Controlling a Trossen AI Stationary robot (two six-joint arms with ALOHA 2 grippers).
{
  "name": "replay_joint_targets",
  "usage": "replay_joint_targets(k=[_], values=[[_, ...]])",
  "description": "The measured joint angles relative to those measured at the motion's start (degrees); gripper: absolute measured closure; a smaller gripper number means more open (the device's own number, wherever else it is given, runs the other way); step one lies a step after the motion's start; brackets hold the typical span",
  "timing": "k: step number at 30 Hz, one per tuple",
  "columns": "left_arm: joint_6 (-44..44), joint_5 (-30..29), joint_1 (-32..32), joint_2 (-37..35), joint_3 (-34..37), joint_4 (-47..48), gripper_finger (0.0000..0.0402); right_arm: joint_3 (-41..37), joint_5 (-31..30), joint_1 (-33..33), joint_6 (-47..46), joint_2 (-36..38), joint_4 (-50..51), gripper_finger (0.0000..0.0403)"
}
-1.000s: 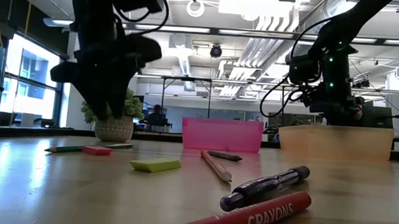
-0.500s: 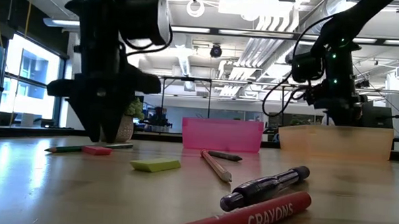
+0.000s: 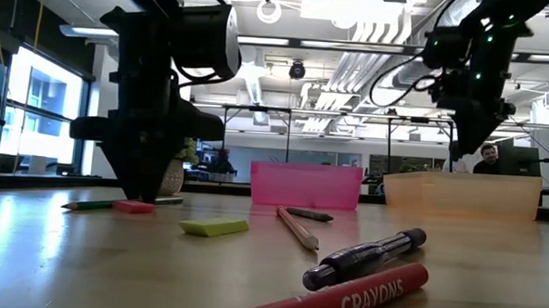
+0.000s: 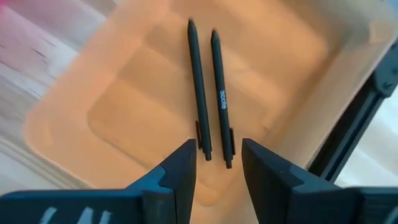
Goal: Sort crayons/erasers/pens/pencils in bins
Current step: Put the green pencil into the pink bin
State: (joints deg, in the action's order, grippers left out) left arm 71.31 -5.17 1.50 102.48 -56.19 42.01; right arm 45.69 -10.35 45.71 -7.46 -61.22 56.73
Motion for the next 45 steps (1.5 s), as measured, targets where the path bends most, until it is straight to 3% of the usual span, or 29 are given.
replay_joint_targets(k=[11, 20, 26, 34, 45], values=[[-2.7, -0.7, 0.1, 0.1, 0.1, 0.0, 0.0391, 0.0, 4.5, -2.0, 1.9, 11.3, -0.5, 0.0284], [-6.1, -0.9, 1.9, -2.8, 0.5, -1.2, 0.0396, 0.0, 4.8, -10.2, -1.0, 14.4, -2.7, 0.0284], [-9.9, -1.3, 5.2, -8.8, 0.4, -2.9, 0.0396, 0.0, 4.6, -15.5, -2.8, 14.4, -5.4, 0.0284], [-19.3, -3.2, 12.9, -16.8, 0.3, -16.8, 0.0396, 0.0, 4.5, -22.2, -7.7, 14.4, -14.8, 0.0284], [-29.7, 2.2, 22.7, -16.9, 0.2, -38.3, 0.0396, 0.0, 0.9, -29.6, -14.2, 13.9, -26.3, 0.0284]])
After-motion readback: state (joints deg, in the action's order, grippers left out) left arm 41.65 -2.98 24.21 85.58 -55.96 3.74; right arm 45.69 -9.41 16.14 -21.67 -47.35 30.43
